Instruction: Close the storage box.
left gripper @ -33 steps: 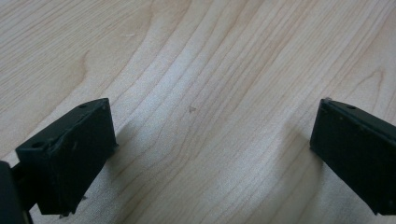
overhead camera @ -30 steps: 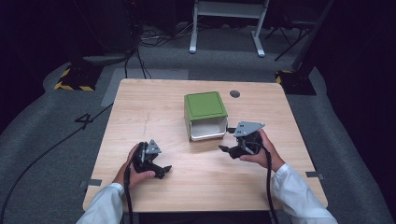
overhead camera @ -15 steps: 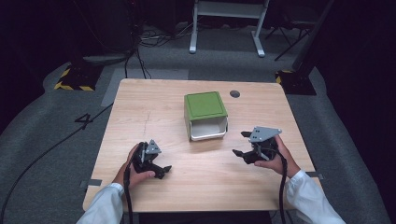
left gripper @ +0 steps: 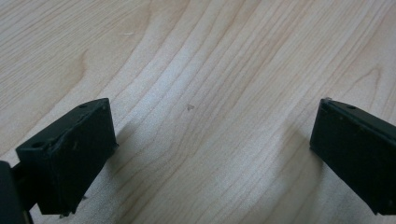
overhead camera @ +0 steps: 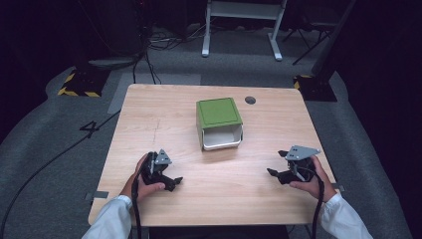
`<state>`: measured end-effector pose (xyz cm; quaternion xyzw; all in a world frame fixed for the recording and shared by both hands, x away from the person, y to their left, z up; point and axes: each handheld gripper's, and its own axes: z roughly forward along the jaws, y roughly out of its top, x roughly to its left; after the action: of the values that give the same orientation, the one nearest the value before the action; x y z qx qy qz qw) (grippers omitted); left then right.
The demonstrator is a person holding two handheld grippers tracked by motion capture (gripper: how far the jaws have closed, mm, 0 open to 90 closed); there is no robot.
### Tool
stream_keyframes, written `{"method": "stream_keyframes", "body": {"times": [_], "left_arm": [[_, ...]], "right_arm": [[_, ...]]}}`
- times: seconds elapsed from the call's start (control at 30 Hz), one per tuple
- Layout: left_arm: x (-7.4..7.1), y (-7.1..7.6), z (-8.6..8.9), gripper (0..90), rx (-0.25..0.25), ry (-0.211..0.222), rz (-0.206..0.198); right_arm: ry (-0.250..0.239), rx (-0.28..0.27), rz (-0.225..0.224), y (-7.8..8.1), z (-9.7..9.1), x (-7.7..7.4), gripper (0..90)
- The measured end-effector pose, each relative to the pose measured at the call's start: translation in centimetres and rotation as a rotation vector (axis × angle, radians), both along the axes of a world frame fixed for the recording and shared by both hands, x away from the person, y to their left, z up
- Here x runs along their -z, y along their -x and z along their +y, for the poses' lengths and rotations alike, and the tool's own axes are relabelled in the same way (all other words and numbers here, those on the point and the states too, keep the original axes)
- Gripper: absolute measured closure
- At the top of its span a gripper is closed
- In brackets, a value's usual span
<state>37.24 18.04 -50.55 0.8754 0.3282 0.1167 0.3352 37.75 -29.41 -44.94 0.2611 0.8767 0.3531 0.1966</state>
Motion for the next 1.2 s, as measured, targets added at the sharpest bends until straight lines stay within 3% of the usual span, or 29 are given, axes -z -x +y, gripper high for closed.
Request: {"method": "stream_keyframes", "body": {"times": [0.13,0.2,0.6,0.7,0.83,0.87,1.2], "left_arm": [[0.0,0.0,0.0,0.5,0.000,0.000,-0.001],[0.0,0.1,0.0,0.5,-0.001,-0.001,0.000],[0.0,0.1,0.0,0.4,-0.006,0.000,0.002],[0.0,0.1,0.0,0.5,-0.007,0.001,0.002],[0.0,0.1,0.0,0.5,-0.007,0.000,0.001],[0.0,0.1,0.0,0.5,-0.007,0.000,0.001],[0.0,0.1,0.0,0.4,-0.005,0.001,0.002]], "right_arm": [[-0.017,0.035,0.019,0.3,-1.6,0.9,19.7],[-0.014,0.083,0.030,0.7,-2.9,1.7,19.8],[-0.071,0.175,0.071,1.2,-6.7,3.7,19.4],[-0.088,0.200,0.101,1.1,-7.6,4.5,19.4],[-0.092,0.227,0.118,1.0,-8.2,5.2,18.0],[-0.118,0.229,0.111,1.1,-8.3,5.4,18.5],[-0.114,0.236,0.103,1.0,-8.3,5.5,16.0]]}}
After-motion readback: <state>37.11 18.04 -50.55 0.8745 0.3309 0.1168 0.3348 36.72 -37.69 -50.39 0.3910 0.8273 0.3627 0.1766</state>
